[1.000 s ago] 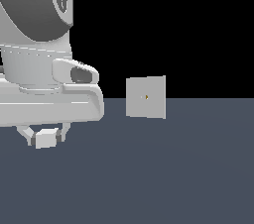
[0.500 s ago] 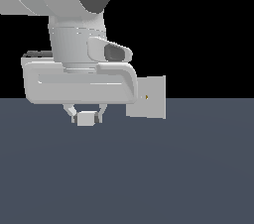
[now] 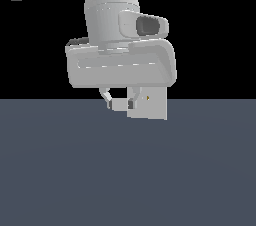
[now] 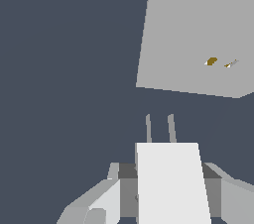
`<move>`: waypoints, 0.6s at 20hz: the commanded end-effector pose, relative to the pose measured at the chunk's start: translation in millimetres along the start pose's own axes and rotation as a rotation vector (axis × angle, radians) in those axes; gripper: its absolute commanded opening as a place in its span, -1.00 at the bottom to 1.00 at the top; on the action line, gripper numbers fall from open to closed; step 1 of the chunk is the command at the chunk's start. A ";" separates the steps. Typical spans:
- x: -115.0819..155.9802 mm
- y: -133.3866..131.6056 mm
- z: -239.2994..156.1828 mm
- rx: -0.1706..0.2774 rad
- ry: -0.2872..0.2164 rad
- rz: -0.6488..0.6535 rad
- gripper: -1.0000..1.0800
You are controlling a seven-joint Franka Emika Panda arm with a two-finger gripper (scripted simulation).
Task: Plug the charger into the wall socket.
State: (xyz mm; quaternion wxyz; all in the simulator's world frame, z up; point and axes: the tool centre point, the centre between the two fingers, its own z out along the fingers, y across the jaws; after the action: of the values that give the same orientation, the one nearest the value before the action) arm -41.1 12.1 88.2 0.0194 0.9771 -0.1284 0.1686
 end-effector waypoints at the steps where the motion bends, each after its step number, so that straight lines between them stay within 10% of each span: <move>1: 1.7 10.9 -4.4 -0.017 -0.001 0.046 -1.00; 12: 2.8 29.5 -11.9 -0.046 -0.003 0.118 -1.00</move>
State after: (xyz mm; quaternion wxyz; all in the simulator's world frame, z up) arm -49.7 -15.3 99.8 0.0315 0.9677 -0.1879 0.1653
